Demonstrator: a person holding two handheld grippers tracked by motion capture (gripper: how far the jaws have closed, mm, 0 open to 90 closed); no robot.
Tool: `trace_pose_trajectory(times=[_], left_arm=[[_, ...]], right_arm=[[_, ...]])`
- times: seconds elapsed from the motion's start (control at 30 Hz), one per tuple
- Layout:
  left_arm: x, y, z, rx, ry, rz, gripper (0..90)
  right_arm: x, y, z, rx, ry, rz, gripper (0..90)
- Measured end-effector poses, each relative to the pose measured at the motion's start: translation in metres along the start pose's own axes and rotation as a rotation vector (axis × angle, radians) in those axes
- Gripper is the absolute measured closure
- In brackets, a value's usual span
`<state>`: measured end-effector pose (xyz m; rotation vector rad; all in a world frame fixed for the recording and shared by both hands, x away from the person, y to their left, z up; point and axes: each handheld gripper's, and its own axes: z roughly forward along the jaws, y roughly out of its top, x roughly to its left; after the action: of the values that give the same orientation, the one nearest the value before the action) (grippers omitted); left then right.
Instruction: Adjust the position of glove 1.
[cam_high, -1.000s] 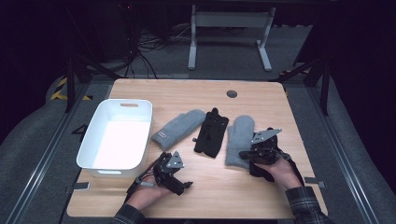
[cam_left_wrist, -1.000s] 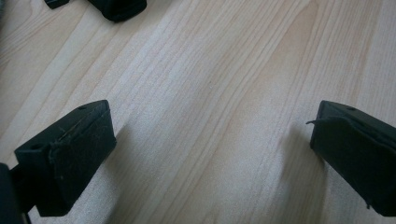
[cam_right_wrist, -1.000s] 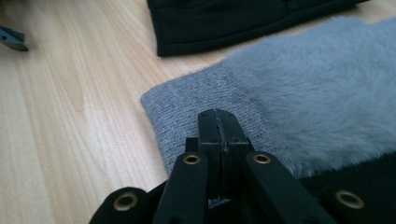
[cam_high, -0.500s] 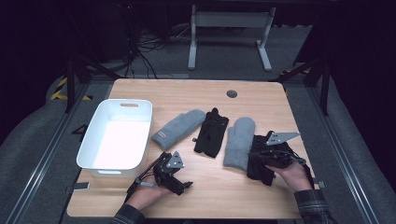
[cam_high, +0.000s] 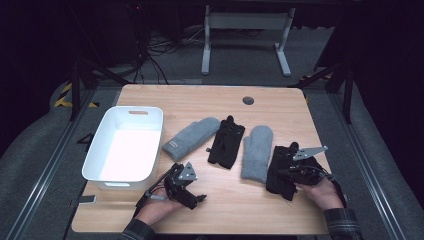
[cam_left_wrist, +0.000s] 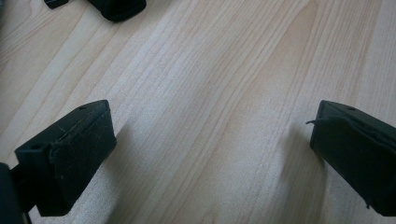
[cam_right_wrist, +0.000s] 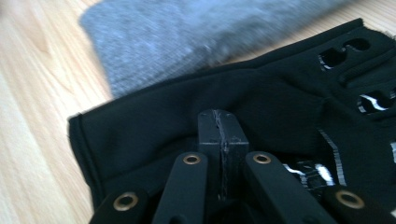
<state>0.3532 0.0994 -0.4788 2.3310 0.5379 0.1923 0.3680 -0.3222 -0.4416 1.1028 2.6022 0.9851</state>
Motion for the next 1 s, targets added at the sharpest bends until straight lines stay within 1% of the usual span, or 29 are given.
trace_pose_trajectory(times=[0.13, 0.33, 0.4, 0.43, 0.47, 0.53, 0.6, 0.63, 0.67, 0.77, 0.83, 1.0], left_arm=[[0.0, 0.0, 0.0, 0.0, 0.0, -0.001, 0.3], [0.0, 0.0, 0.0, -0.001, 0.0, -0.001, 0.3], [0.0, 0.0, 0.0, -0.001, 0.0, 0.0, 0.3], [0.0, 0.0, 0.0, 0.0, 0.001, 0.0, 0.4], [0.0, 0.0, 0.0, -0.001, 0.0, 0.0, 0.3], [0.0, 0.0, 0.0, -0.001, 0.0, -0.001, 0.3], [0.0, 0.0, 0.0, -0.001, 0.0, -0.001, 0.3], [0.0, 0.0, 0.0, -0.001, 0.0, -0.001, 0.3], [0.0, 0.0, 0.0, -0.001, 0.0, -0.001, 0.3], [0.0, 0.0, 0.0, -0.001, 0.001, -0.003, 0.3], [0.0, 0.0, 0.0, 0.0, 0.001, -0.002, 0.3], [-0.001, 0.0, 0.0, -0.001, 0.002, -0.003, 0.4]], right_arm=[[-0.007, -0.007, -0.005, 0.014, -0.026, 0.015, 90.0], [-0.015, -0.013, -0.012, 0.012, -0.048, 0.041, 90.0], [-0.016, -0.013, -0.013, 0.01, -0.052, 0.04, 90.0], [-0.016, -0.014, -0.016, 0.001, -0.058, 0.046, 90.0], [-0.016, -0.014, -0.017, -0.01, -0.05, 0.046, 90.0], [-0.012, -0.013, -0.022, -0.034, -0.038, 0.041, 90.0], [-0.004, -0.012, -0.025, -0.06, -0.014, 0.03, 90.0], [-0.004, -0.012, -0.025, -0.06, -0.014, 0.03, 90.0], [0.006, -0.012, -0.026, -0.06, 0.002, 0.011, 90.0], [0.014, -0.017, -0.023, -0.039, 0.02, -0.002, 90.0], [0.018, -0.022, -0.022, -0.029, 0.02, -0.002, 90.0], [0.025, -0.033, -0.028, -0.013, 0.014, 0.003, 90.0]])
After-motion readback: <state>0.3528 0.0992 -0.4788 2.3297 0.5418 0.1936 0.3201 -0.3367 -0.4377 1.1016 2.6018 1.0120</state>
